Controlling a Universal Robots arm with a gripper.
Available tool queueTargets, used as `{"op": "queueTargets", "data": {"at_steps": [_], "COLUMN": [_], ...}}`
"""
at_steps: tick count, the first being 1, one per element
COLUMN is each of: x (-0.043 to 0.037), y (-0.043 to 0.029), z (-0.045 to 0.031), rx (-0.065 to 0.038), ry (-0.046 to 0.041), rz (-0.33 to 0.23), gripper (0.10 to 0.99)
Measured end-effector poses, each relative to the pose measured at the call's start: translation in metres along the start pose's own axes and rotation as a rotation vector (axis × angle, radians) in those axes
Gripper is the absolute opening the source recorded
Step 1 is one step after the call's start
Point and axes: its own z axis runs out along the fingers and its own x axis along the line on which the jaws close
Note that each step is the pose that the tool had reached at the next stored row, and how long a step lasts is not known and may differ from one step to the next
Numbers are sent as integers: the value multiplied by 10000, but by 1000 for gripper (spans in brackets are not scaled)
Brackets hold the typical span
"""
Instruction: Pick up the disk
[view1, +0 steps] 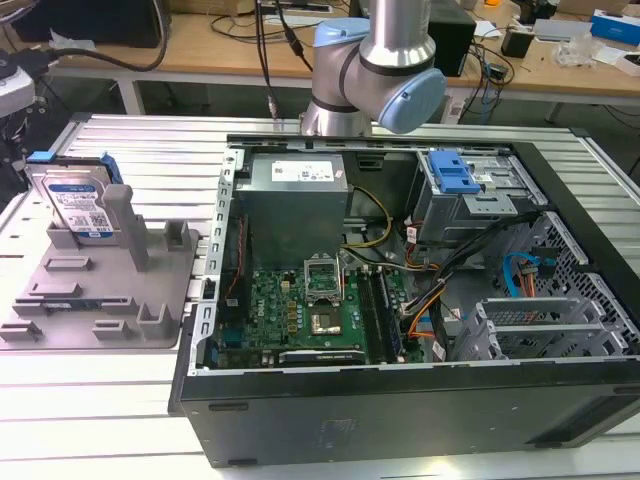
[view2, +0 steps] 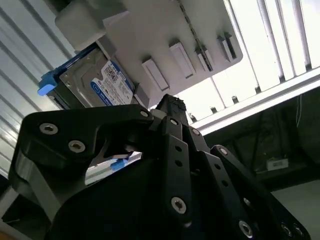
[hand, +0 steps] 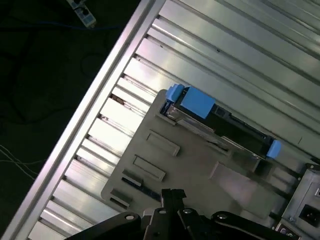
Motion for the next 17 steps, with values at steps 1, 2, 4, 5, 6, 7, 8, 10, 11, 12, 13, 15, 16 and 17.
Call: {"op": "queueTargets", "data": {"at_steps": [1,2,4,5,6,7,8,10,11,12,13,15,16,17], "x": [0,0,0,0,0,0,0,0,0,0,0,0,0,0], "y": [0,0,0,0,0,-1,-1,-1,-1,-1,-1,-1,-1,-1], "z": [1,1,3,3,4,4,5,9,10,11,12,17,18,21], "rx": [0,0,0,0,0,1,1,1,1,1,2,2,2,2], "ry": [9,17,36,44,55,68,78,108,115,126,143,172,180,190], "rz": [-257,-447,-965,-1139,-1438,-1760,-2044,-2833,-3012,-3311,-3726,-4499,-4695,-4994], "gripper": [106,106,169,169,235,357,416,482,482,482,482,482,482,482]}}
